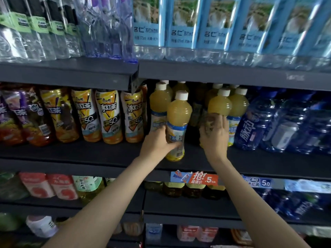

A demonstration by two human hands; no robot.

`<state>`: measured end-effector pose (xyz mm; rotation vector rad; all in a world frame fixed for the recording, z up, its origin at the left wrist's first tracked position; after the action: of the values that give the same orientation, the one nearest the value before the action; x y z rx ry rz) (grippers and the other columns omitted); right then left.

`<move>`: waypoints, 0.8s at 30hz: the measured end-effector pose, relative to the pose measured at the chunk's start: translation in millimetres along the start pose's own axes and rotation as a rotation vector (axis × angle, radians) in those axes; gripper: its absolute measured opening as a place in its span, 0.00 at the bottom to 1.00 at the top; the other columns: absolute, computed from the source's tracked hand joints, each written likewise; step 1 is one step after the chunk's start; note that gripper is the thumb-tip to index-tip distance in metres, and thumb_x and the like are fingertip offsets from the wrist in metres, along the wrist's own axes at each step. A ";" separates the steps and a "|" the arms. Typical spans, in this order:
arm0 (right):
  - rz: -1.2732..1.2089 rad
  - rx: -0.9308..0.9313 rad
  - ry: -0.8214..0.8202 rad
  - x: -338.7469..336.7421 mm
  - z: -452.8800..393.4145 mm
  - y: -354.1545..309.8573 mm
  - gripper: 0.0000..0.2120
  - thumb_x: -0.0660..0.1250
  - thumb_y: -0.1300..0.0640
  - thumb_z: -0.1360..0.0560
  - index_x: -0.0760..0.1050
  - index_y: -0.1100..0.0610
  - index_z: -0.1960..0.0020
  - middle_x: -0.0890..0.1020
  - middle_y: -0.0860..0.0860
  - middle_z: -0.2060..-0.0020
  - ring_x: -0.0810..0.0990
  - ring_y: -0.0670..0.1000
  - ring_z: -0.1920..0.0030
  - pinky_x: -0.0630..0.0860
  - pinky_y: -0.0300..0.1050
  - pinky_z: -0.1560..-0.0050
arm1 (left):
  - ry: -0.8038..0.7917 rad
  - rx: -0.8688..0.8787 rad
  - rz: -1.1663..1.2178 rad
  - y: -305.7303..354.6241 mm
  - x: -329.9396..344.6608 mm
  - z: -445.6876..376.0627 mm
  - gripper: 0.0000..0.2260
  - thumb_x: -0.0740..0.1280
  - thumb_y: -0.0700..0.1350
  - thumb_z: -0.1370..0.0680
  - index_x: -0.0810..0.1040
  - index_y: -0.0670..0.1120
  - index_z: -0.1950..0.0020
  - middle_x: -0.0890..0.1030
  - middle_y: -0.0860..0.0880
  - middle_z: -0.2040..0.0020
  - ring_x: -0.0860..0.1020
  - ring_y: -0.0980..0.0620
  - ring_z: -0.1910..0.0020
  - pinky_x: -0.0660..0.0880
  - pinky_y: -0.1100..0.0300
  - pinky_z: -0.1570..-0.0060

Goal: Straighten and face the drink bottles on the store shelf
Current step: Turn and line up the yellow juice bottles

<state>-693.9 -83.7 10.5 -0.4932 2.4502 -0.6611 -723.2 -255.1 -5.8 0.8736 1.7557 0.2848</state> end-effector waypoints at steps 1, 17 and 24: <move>0.008 0.038 0.029 -9.0 0.4 6.7 0.15 0.69 0.66 0.28 0.70 0.68 0.44 0.74 0.62 0.47 0.72 0.61 0.46 0.68 0.45 0.50 | -0.014 -0.002 -0.069 6.7 5.6 -3.7 0.25 0.71 0.58 0.29 0.72 0.43 0.41 0.79 0.46 0.45 0.78 0.48 0.47 0.71 0.61 0.56; 0.094 0.393 -0.272 16.3 -2.3 65.5 0.23 0.71 0.52 0.27 0.65 0.63 0.42 0.77 0.59 0.42 0.76 0.61 0.42 0.66 0.45 0.57 | 0.059 -0.274 -0.328 23.2 49.2 -58.4 0.12 0.60 0.44 0.19 0.71 0.37 0.41 0.79 0.40 0.45 0.79 0.42 0.46 0.74 0.53 0.55; 0.107 0.373 -0.287 14.3 -3.2 65.8 0.23 0.71 0.51 0.26 0.64 0.63 0.42 0.77 0.60 0.43 0.76 0.61 0.42 0.66 0.46 0.57 | 0.134 -0.122 -0.215 26.7 39.7 -31.2 0.17 0.60 0.42 0.20 0.66 0.38 0.33 0.77 0.41 0.42 0.76 0.45 0.42 0.72 0.57 0.47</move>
<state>-720.0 -35.8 -29.2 -0.2825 2.0090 -0.9091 -745.3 -202.5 -7.4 0.5838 1.9172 0.3102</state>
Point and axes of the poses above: each hand's wrist, its own z-axis away from the middle knuckle, its own x-axis out of the palm, y = z × x, the point moved 5 cm from there along -z, towards the middle knuckle
